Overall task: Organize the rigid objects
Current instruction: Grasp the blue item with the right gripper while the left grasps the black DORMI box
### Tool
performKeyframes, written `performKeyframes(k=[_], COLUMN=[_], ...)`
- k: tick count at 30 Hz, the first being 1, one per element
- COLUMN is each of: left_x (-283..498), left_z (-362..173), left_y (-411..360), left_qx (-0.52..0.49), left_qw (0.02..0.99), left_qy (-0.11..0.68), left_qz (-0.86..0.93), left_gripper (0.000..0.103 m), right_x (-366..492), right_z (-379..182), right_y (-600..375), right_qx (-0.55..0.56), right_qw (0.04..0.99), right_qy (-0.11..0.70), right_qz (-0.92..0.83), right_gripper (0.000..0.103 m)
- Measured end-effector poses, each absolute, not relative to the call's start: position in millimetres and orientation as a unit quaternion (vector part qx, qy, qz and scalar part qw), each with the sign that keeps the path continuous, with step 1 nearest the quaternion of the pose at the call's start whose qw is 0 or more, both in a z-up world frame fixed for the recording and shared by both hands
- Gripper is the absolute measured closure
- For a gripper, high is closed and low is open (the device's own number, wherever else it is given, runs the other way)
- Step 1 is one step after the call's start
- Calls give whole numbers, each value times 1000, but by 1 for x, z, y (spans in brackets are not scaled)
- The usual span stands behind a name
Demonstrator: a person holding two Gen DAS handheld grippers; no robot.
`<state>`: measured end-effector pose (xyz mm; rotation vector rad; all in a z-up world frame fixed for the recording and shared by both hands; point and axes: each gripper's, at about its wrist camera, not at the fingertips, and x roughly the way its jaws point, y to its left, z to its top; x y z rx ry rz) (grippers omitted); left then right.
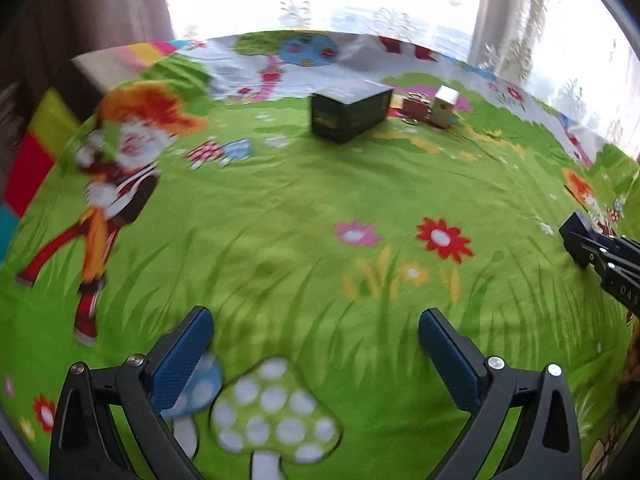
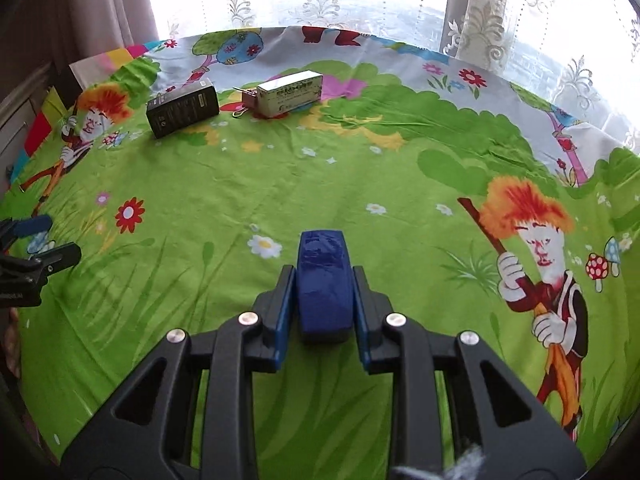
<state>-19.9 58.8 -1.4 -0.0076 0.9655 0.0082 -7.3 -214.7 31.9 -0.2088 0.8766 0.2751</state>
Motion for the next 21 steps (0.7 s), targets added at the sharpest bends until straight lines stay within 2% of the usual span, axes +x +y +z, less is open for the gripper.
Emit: performKeyframes(k=[12, 18, 19, 21], left_x=[117, 155, 152, 142], left_z=[1, -1, -1, 5], left_y=[39, 34, 33, 31], left_qx=[13, 11, 12, 14], left_qw=[873, 879, 886, 896], left_qy=[487, 476, 464, 443], left_qz=[0, -23, -19, -29], left_gripper=[0, 0, 6, 44], right_x=[0, 0, 0, 0], right_z=[31, 30, 30, 30], right_y=[-207, -207, -207, -207], right_qx=[-128, -130, -129, -129], right_qw=[892, 892, 892, 892], right_qy=[417, 417, 417, 417], right_qz=[120, 120, 120, 121], right_gripper=[73, 73, 73, 73])
